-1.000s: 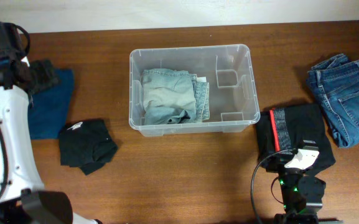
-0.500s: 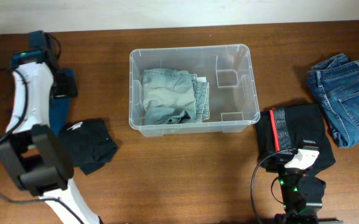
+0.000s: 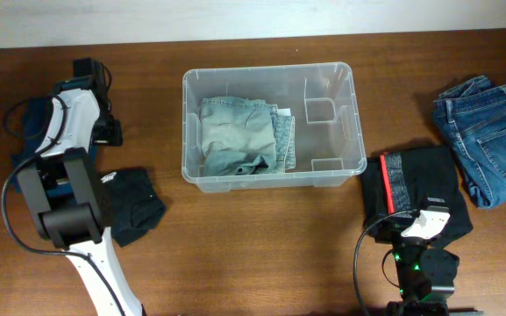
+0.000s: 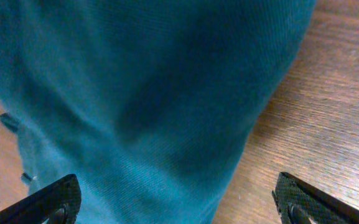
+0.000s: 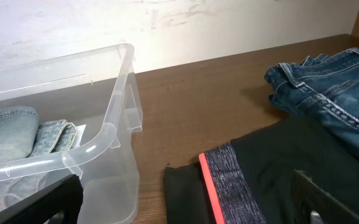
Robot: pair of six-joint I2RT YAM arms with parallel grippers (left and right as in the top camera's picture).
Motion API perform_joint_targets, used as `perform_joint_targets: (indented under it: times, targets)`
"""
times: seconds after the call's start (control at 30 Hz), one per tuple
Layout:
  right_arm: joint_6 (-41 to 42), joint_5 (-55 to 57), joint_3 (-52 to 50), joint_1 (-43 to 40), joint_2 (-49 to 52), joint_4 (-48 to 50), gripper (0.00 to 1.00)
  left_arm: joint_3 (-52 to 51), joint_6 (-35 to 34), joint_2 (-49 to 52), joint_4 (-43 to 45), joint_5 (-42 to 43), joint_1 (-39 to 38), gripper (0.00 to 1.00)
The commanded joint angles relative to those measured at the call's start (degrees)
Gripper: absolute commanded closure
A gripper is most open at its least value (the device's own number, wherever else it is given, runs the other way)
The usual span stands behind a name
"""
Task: Pack container
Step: 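Move the left gripper over the dark teal shirt, then lower the left gripper onto the teal shirt and close on it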
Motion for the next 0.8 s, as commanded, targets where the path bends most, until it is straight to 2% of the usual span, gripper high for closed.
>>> perform_joint_targets:
  times: [0.0, 0.77]
  targets:
    - [-0.24, 0.5, -0.26, 0.31, -0.44, -0.33, 0.01, 0.26, 2.08, 2.64, 0.59, -2.03, 0.09, 0.01]
    - [-0.24, 0.5, -0.26, 0.31, -0.44, -0.33, 0.01, 0.26, 5.88, 4.9, 4.66, -4.74, 0.48, 0.01]
